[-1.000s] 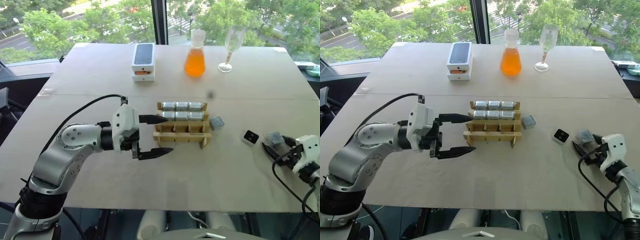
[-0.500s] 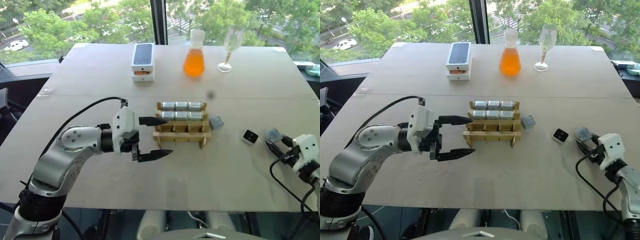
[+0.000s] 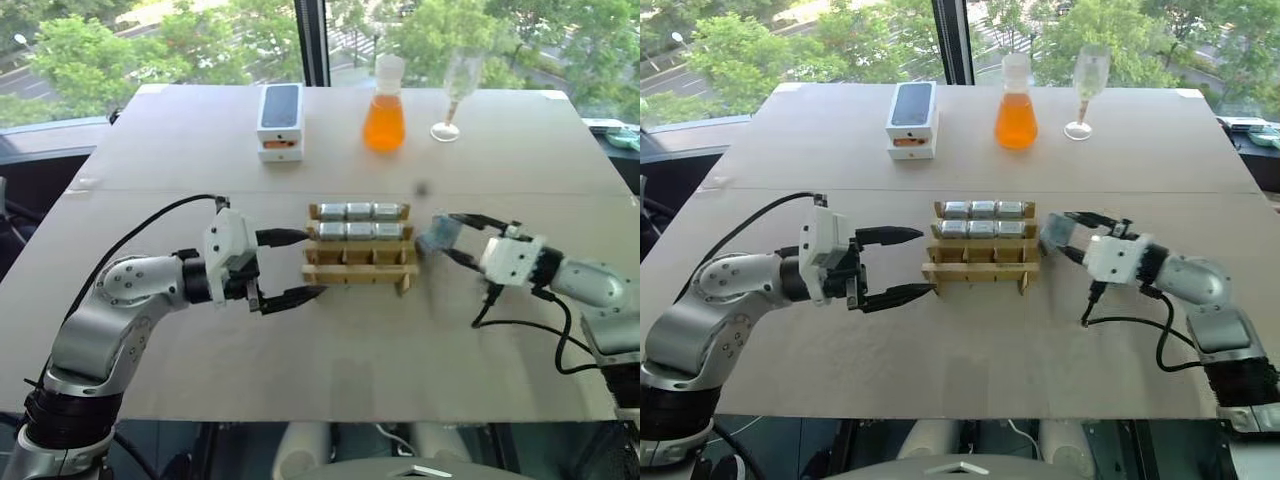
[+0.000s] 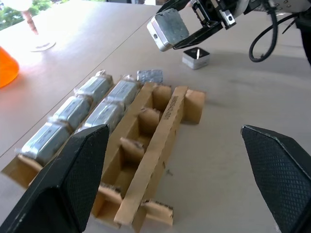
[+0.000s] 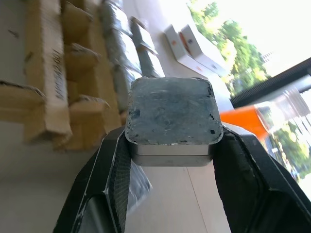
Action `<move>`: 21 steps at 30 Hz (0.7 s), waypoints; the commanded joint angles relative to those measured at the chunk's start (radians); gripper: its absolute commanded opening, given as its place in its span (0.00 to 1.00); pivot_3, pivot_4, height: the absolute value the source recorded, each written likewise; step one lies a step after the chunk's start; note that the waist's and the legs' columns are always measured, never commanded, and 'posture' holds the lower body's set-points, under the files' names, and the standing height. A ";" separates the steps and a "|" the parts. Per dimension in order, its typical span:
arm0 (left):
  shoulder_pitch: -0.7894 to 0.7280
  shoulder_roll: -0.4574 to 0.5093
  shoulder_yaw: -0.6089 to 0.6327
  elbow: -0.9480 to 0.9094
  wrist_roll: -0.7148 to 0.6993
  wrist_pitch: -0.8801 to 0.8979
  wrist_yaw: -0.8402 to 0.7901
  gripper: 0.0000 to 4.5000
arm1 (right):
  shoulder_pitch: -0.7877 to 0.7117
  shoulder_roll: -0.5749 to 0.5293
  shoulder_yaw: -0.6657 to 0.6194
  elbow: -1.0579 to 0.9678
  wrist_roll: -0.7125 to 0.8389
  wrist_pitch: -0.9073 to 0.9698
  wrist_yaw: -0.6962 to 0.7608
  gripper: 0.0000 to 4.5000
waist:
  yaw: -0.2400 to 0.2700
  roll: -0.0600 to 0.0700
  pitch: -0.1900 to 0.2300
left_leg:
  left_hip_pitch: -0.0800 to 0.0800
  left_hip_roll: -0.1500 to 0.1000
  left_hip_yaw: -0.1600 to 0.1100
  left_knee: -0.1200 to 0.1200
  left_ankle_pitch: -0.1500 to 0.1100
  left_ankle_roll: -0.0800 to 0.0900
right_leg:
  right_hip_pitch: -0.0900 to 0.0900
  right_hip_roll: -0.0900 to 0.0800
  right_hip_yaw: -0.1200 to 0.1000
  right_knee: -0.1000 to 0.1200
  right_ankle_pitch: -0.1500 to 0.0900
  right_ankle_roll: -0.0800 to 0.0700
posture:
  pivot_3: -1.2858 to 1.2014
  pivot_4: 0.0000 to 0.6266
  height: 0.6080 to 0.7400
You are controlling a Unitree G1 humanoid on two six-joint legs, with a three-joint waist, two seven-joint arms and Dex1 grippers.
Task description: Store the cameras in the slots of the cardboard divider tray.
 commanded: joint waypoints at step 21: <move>-0.296 -0.075 -0.146 0.134 -0.138 0.328 0.032 1.00 | -0.412 0.101 0.291 0.298 -0.471 -0.648 -0.276 0.42 | -0.011 -0.004 0.006 | -0.003 0.000 -0.003 0.011 0.002 -0.003 | 0.000 0.000 -0.003 0.006 0.001 0.001 | 0.52 0.24 1.00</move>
